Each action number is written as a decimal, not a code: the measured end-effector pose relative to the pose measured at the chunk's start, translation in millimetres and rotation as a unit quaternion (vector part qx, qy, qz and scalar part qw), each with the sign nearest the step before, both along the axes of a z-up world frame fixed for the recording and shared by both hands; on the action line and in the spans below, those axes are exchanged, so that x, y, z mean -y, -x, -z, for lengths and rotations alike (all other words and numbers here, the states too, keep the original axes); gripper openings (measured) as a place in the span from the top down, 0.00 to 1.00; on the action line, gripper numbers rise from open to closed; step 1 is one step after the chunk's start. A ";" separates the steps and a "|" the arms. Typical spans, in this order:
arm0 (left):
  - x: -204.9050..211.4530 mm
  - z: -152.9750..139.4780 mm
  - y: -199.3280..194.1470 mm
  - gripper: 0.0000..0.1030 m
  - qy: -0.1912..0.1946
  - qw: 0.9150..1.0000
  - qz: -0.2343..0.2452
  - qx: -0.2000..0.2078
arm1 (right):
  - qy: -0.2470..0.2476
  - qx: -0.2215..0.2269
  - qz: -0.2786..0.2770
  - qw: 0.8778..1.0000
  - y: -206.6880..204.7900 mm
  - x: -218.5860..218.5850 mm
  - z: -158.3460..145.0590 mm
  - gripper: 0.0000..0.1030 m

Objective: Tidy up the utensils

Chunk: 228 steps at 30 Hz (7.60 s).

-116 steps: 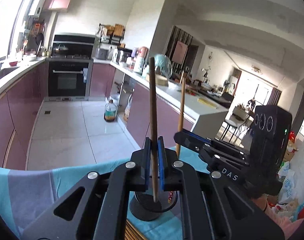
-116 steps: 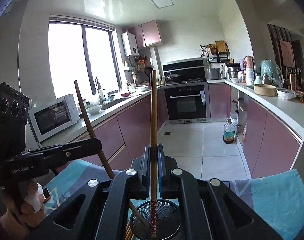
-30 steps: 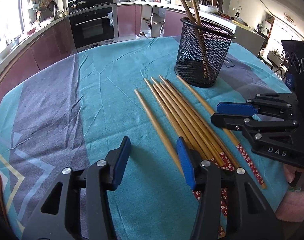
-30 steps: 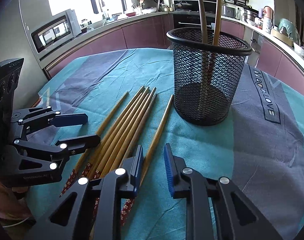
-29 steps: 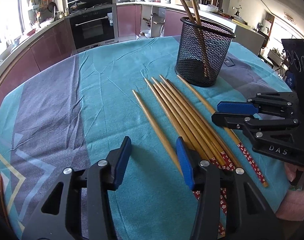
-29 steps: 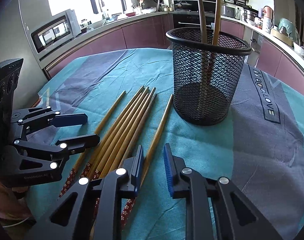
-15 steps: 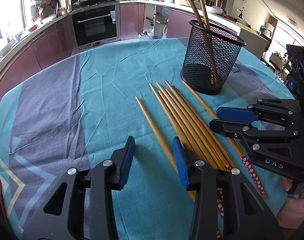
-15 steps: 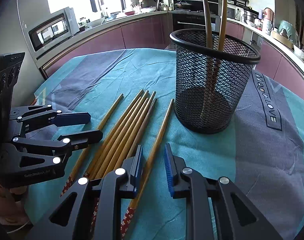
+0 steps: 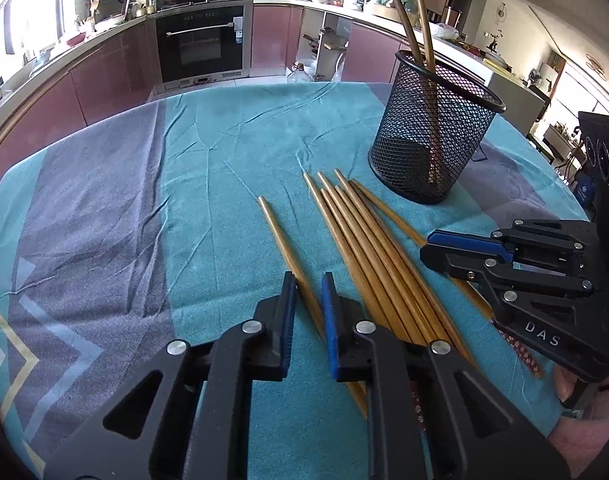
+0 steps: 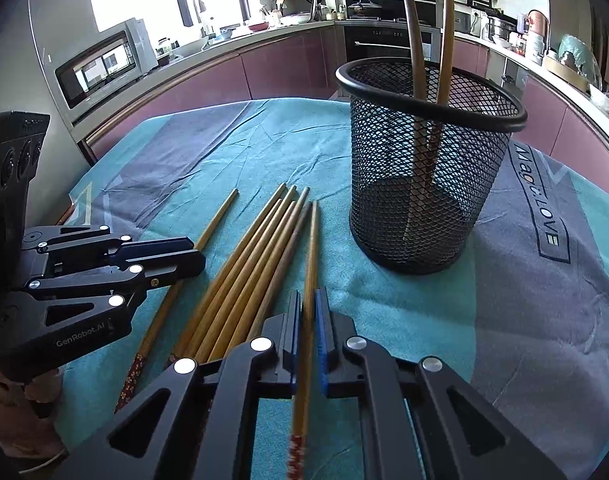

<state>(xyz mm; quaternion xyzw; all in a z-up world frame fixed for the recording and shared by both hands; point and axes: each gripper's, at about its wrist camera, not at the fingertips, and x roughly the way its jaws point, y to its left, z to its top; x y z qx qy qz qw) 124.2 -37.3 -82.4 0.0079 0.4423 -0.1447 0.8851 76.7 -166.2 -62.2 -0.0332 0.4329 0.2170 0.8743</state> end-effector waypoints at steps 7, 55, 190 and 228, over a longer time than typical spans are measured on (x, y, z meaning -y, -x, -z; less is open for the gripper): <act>-2.3 -0.7 2.0 0.91 0.013 1.000 -0.005 -0.004 | -0.007 0.000 -0.002 1.000 2.7 3.2 -2.0 0.95; -29.6 -161.5 54.0 0.94 0.167 0.972 0.072 0.150 | -0.131 0.145 0.000 0.981 28.1 67.5 -111.6 0.95; -8.1 -136.2 28.0 0.93 0.172 0.976 0.103 0.090 | -0.137 0.177 0.005 0.975 33.9 86.2 -134.6 0.95; 26.6 -208.6 -28.2 0.93 0.107 0.977 0.096 0.157 | -0.103 0.191 0.029 0.976 -32.0 89.4 -156.5 0.95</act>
